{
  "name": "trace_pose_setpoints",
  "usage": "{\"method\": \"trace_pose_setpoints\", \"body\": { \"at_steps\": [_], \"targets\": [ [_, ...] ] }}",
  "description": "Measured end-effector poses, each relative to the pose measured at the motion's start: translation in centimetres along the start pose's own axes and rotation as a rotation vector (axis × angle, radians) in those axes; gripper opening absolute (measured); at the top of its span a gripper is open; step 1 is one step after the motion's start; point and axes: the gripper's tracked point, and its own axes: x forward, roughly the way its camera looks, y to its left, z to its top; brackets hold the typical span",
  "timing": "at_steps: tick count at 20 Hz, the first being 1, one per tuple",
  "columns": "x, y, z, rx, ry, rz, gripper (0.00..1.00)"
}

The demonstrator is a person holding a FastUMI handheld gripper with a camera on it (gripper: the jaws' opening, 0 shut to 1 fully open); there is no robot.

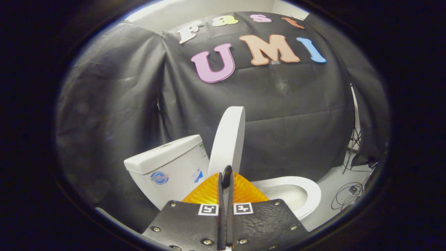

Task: Open the toilet lid.

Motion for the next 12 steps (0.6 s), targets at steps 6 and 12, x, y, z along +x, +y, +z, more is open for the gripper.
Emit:
{"method": "trace_pose_setpoints", "body": {
  "at_steps": [6, 12],
  "targets": [
    [0.6, 2.8, 0.2, -0.107, -0.025, 0.028, 0.02],
    [1.2, 4.8, 0.4, -0.132, -0.048, 0.077, 0.03]
  ]
}}
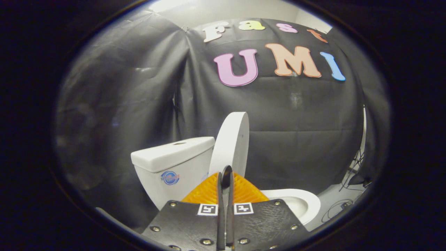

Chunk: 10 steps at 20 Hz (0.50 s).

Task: Open the toilet lid.

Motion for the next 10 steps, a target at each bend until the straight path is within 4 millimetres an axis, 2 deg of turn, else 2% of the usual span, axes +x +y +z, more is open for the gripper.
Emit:
{"method": "trace_pose_setpoints", "body": {
  "at_steps": [6, 10],
  "targets": [
    [1.4, 3.6, 0.2, -0.021, -0.014, 0.078, 0.04],
    [1.7, 5.1, 0.1, -0.002, -0.018, 0.122, 0.04]
  ]
}}
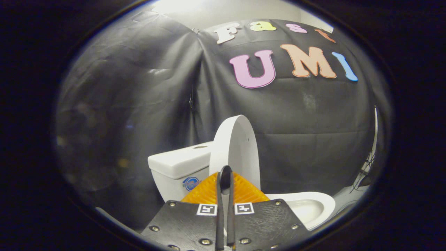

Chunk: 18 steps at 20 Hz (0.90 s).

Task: Open the toilet lid.

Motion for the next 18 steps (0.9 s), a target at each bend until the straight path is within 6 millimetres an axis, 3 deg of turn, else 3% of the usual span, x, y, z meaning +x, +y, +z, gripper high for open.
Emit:
{"method": "trace_pose_setpoints", "body": {
  "at_steps": [8, 18],
  "targets": [
    [1.4, 3.7, 0.0, -0.015, 0.014, 0.065, 0.06],
    [0.9, 4.1, 0.0, 0.051, 0.055, 0.099, 0.09]
  ]
}}
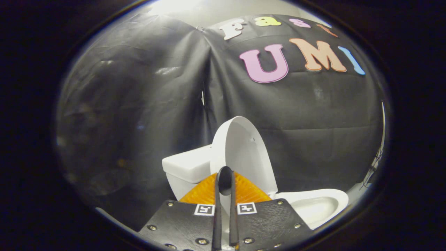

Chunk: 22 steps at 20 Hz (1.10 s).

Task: Open the toilet lid.

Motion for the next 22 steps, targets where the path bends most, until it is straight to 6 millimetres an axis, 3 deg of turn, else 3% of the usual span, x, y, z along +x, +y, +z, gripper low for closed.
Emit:
{"method": "trace_pose_setpoints", "body": {
  "at_steps": [9, 14, 17, 22],
  "targets": [
    [-1.0, 0.1, 0.6, 0.081, 0.028, 0.073, 0.31],
    [-1.3, -1.4, 1.3, 0.086, 0.029, 0.072, 0.59],
    [-2.3, -3.5, 2.3, 0.069, 0.010, 0.022, 0.81],
    [-4.9, -8.0, 1.8, 0.092, 0.008, -0.056, 0.96]
  ]
}}
